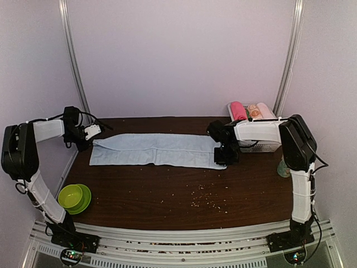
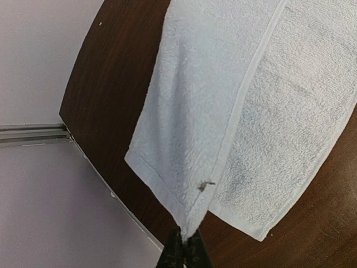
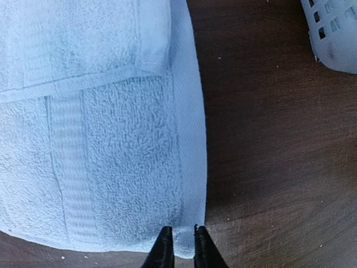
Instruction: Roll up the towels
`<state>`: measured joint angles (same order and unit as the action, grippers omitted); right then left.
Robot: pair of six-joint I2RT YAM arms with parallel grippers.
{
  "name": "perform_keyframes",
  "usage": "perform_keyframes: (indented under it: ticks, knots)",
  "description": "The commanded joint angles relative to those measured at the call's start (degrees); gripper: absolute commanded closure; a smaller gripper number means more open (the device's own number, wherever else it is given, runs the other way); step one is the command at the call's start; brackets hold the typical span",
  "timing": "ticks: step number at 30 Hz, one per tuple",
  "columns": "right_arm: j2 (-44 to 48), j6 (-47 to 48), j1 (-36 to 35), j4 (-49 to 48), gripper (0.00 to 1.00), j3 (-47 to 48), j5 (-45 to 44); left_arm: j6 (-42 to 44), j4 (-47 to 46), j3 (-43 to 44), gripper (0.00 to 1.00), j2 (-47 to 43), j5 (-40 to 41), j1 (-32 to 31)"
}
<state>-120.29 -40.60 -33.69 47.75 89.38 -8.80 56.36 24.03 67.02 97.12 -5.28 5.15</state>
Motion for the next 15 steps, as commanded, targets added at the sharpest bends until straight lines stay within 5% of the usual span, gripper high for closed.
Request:
perform_keyframes:
  ticks: [1,6,15]
  knots:
    - [3.8,-2.4,0.6,-9.0,0.78,-2.6,-1.1,-1.8,-1.9,0.4,1.0,-1.8,-0.9,0.0]
    - [2.7,-4.6,2.1,-13.6,0.63,0.2,-1.5,-5.6,-2.0,4.3,1.0,0.7,0.9,0.1]
    - [-7.3,-6.5,6.7,-9.1,0.59,12.1,2.1,-6.8,-1.5,5.8,1.0,1.5,0.9,0.1]
